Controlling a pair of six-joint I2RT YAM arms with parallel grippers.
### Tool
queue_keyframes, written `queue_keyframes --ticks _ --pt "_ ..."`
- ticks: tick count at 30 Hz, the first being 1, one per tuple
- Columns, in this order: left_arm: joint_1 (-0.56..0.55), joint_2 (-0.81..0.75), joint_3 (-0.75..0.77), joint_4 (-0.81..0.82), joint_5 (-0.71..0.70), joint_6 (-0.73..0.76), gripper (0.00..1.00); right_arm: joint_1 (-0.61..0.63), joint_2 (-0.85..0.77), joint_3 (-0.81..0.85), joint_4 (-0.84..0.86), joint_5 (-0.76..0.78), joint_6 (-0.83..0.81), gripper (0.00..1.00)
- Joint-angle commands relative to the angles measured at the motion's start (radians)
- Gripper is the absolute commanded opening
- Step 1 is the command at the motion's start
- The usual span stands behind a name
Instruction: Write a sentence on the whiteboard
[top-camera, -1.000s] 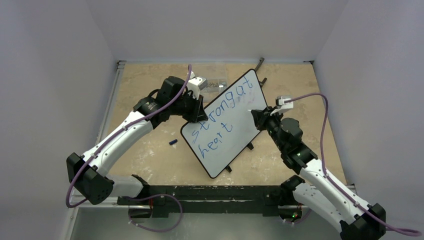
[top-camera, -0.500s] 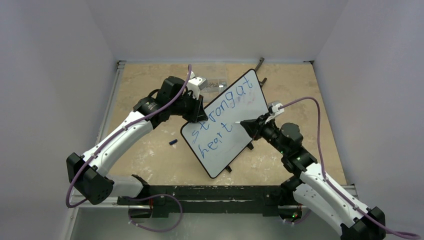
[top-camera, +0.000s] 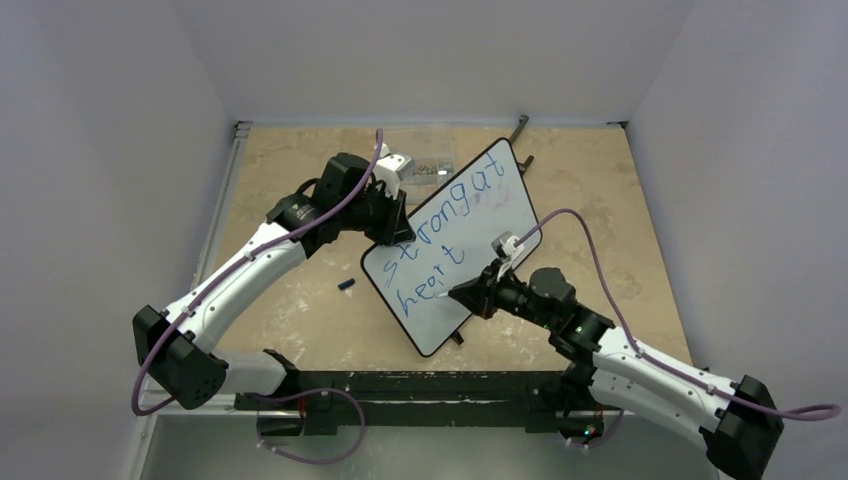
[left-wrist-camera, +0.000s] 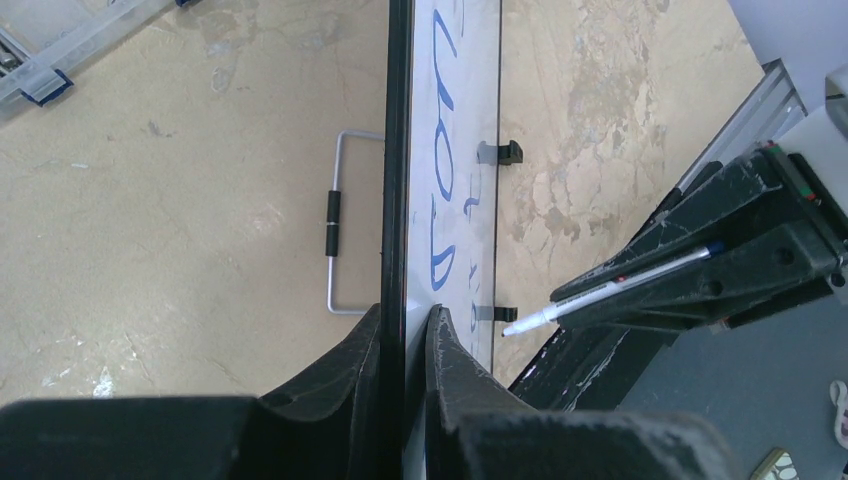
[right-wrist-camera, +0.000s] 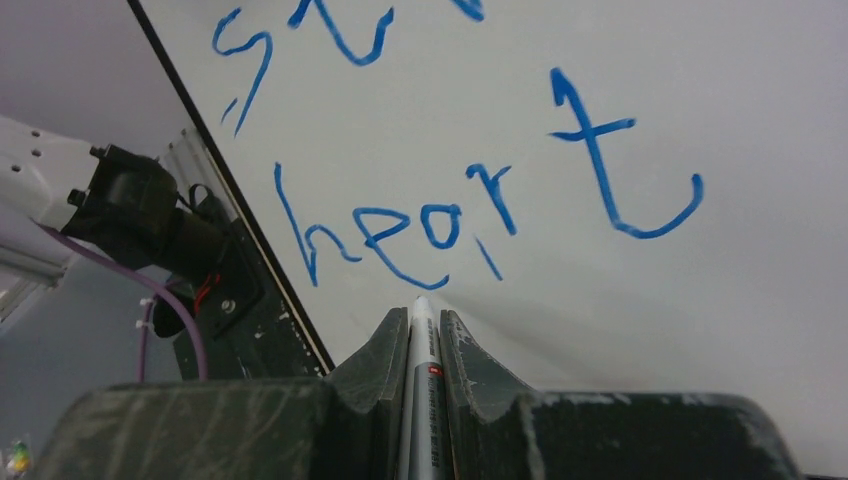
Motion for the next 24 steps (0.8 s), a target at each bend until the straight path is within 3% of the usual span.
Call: queue_keyframes --ticks 1,10,24 --pt "0.029 0.022 -0.022 -0.121 -0.299 0.142 0.00 0.060 -0.015 -0.038 0.087 0.072 0.036 0.00" --pt "0.033 0.042 -0.017 -0.124 -0.323 0.142 0.00 0.070 -0.102 -0.128 0.078 0.081 0.061 0.00" --pt "0.032 0.050 -0.017 -0.123 -0.313 0.143 0.00 0.084 0.061 -0.105 0.195 0.117 0.041 0.00"
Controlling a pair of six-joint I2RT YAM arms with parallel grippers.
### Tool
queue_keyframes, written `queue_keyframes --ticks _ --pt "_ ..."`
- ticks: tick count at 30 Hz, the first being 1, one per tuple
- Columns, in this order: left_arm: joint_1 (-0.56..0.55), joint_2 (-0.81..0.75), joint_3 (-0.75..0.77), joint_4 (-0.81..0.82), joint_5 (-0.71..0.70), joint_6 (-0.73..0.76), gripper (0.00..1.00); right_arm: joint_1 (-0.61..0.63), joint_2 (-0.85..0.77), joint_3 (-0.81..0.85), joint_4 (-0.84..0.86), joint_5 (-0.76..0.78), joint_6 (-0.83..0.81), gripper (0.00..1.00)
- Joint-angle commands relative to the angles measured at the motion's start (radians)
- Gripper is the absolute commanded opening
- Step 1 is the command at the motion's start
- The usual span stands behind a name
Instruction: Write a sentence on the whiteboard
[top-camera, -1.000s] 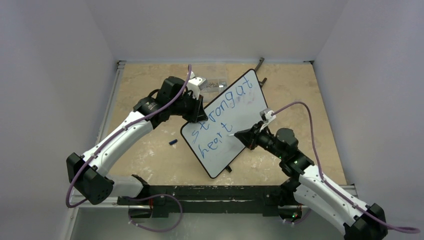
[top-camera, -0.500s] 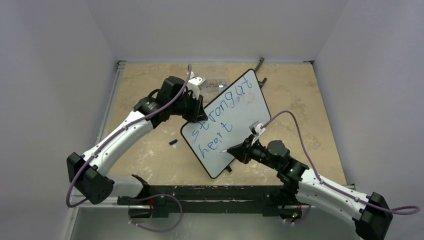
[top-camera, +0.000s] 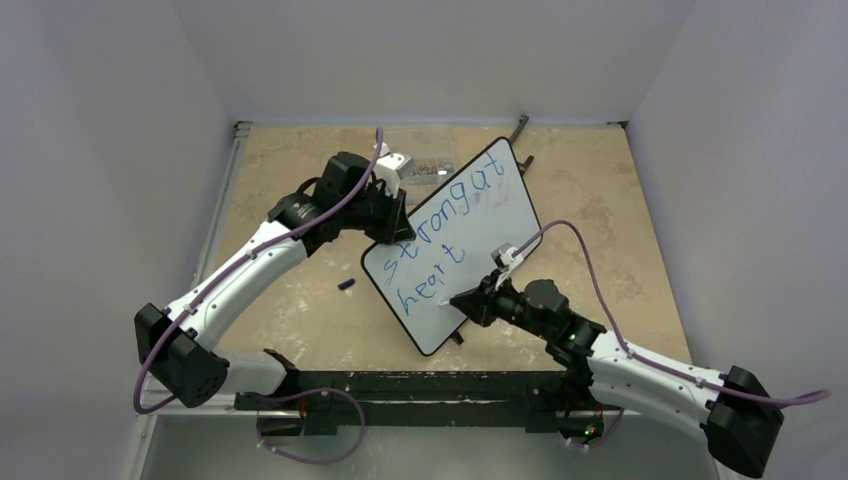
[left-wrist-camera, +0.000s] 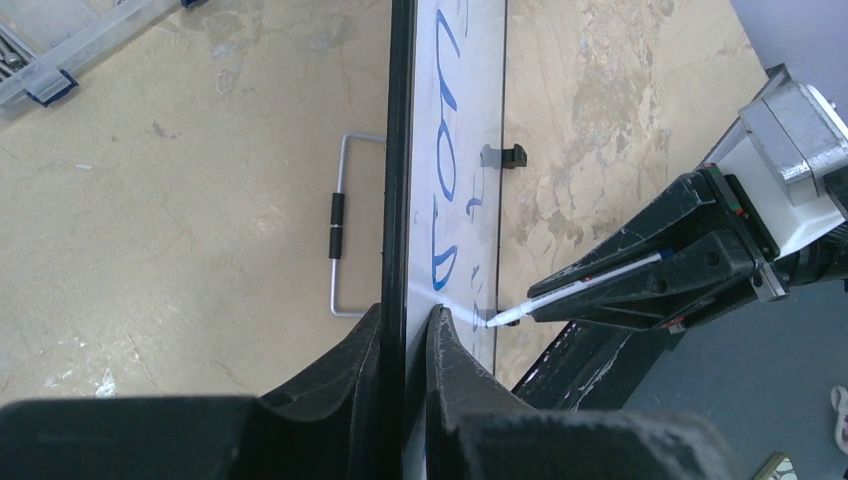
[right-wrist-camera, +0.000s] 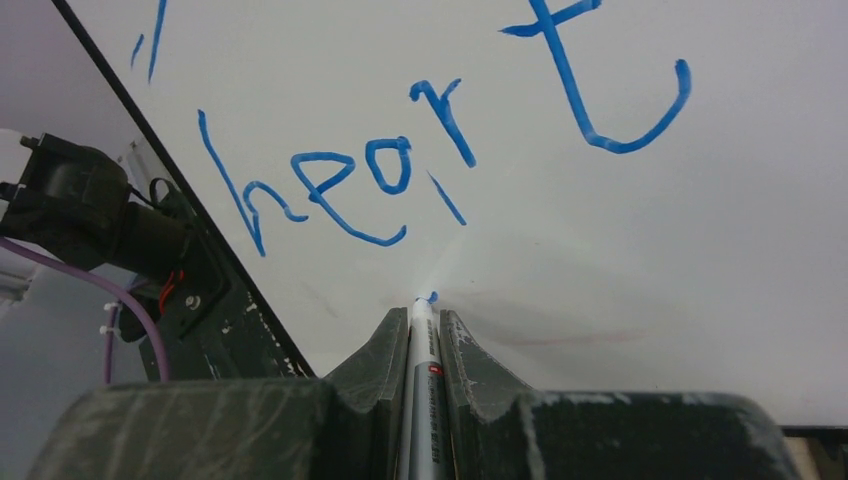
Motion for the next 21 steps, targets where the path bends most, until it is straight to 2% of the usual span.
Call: queue_keyframes --ticks 1,10,21 --pt "0.029 0.040 -0.018 -0.129 -0.309 0.145 0.00 0.013 0.047 0.023 0.096 0.012 -0.009 0.00" --pt "0.029 0.039 -0.018 -0.129 -0.307 0.145 0.00 0.051 0.096 0.029 0.080 0.022 -0.016 0.00" --pt "0.029 0.036 -0.018 -0.129 -0.305 0.144 0.00 0.084 0.115 0.048 -0.076 0.178 0.045 0.00"
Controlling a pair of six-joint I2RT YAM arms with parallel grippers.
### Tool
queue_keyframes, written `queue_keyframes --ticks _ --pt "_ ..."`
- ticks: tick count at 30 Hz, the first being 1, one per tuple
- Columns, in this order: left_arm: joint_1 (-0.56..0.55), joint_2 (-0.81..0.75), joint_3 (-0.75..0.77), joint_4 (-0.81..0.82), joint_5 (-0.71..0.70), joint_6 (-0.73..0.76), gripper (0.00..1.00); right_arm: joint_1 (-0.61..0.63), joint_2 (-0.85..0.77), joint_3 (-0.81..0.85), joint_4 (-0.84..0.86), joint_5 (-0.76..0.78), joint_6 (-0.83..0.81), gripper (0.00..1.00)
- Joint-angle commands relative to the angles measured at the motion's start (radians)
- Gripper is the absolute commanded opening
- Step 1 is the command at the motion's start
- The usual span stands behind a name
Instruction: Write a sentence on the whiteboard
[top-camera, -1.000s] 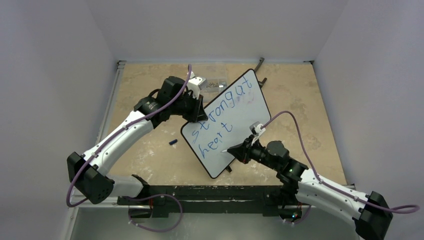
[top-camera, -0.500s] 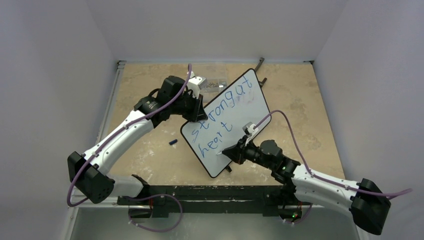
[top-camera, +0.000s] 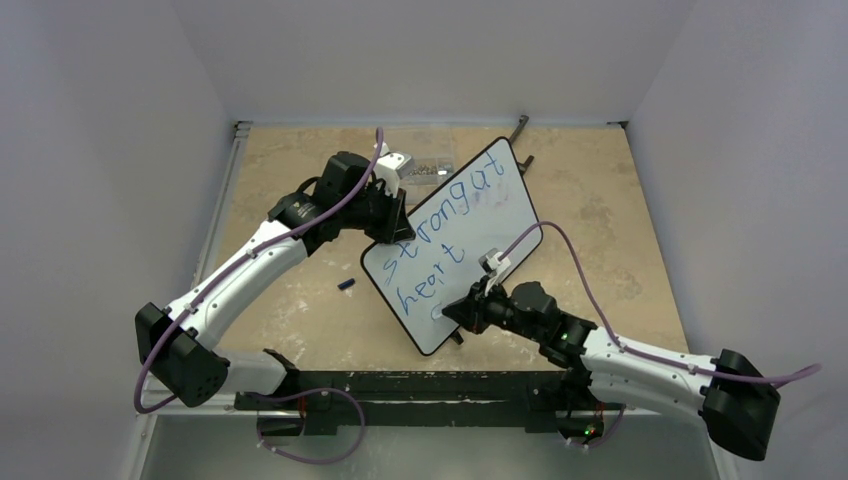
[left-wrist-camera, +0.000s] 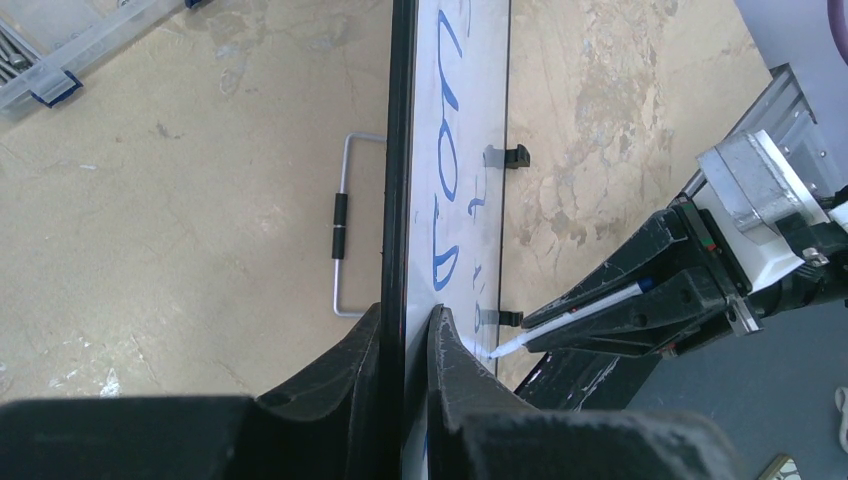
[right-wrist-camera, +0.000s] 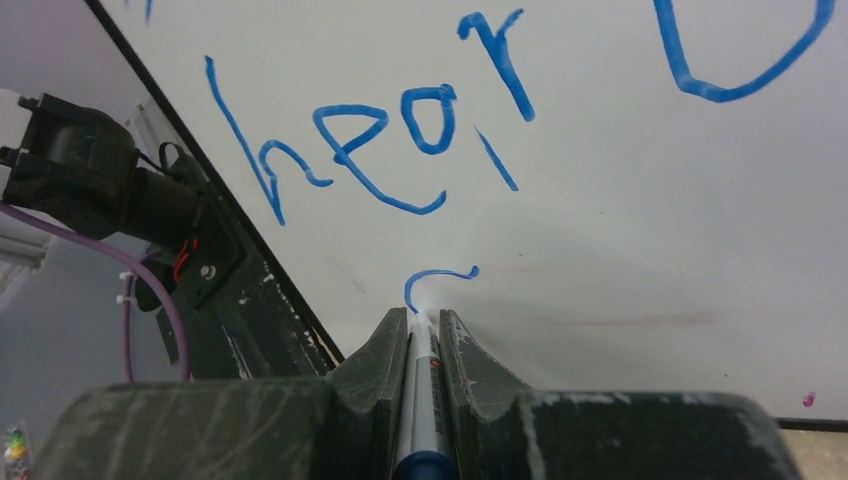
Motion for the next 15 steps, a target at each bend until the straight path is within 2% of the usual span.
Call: queue_keyframes --ticks 1,7,15 --pt "0.024 0.032 -0.019 -0.129 -0.305 0.138 0.00 0.001 0.022 0.033 -0.115 0.186 0.019 0.00" --pt "0.024 0.030 -0.019 -0.128 -0.304 0.138 0.00 0.001 -0.001 0.073 -0.184 0.285 0.025 0.00" --pt "0.024 0.032 -0.017 -0.128 -0.304 0.138 0.00 0.001 0.007 0.135 -0.152 0.305 -0.015 0.00"
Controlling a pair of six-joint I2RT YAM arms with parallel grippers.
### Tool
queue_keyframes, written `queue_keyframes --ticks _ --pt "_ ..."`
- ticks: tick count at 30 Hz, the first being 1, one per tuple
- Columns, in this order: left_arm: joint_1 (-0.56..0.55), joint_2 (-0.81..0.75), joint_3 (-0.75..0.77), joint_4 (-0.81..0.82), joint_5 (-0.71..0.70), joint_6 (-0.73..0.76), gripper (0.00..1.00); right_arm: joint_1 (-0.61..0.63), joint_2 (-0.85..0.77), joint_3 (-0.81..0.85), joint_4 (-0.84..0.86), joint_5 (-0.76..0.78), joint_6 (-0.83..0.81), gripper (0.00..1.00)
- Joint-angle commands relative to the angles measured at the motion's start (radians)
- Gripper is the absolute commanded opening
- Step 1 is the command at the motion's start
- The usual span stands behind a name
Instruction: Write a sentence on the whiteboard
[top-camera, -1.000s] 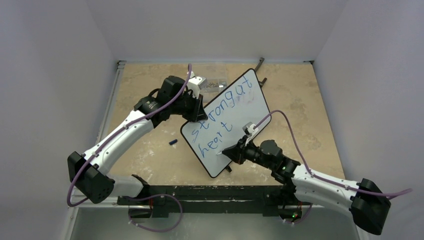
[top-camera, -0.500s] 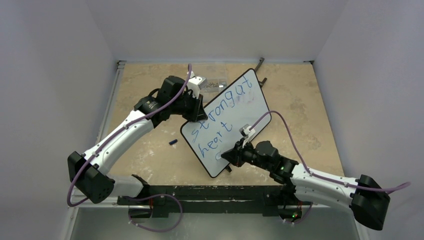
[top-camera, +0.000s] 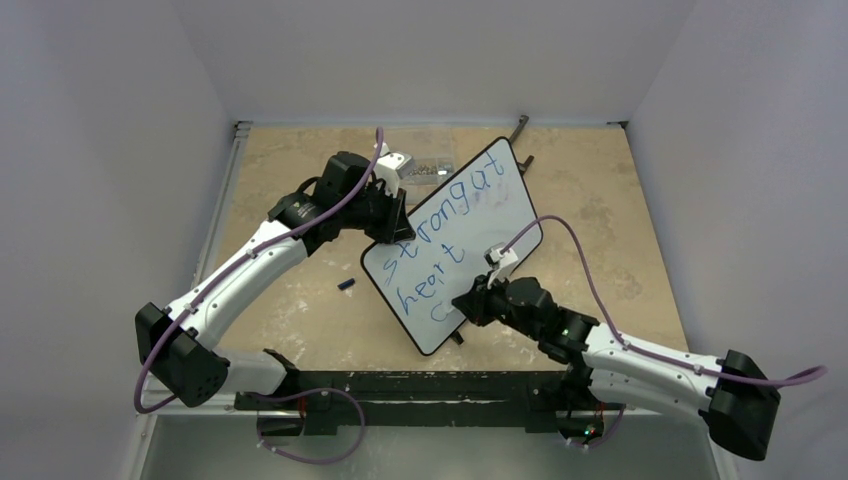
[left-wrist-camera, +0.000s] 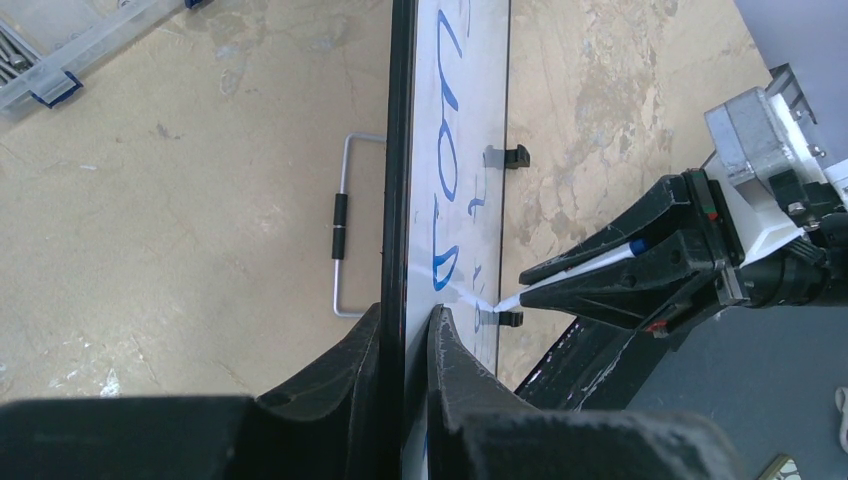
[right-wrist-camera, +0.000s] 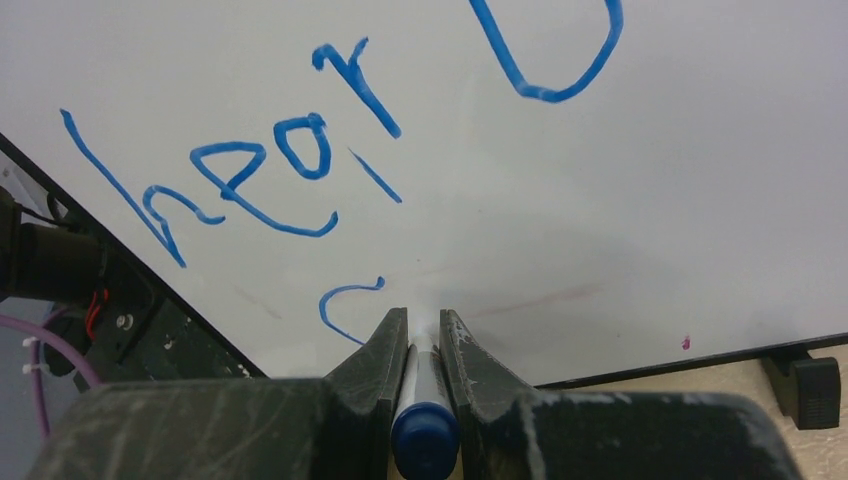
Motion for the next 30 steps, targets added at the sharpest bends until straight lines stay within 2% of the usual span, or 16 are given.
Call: queue_keyframes --ticks 1,12,30 --pt "0.024 0.032 -0.017 -0.128 -0.304 0.138 0.00 -0.008 0.023 0.077 0.045 0.118 -0.047 0.00" --pt "0.023 0.031 -0.017 -0.129 -0.304 0.138 0.00 -0.008 0.086 0.142 0.090 0.105 -0.075 0.00" --pt "0.024 0.024 -0.017 -0.128 -0.283 0.137 0.00 -0.008 0.015 0.020 0.004 0.153 0.016 0.00"
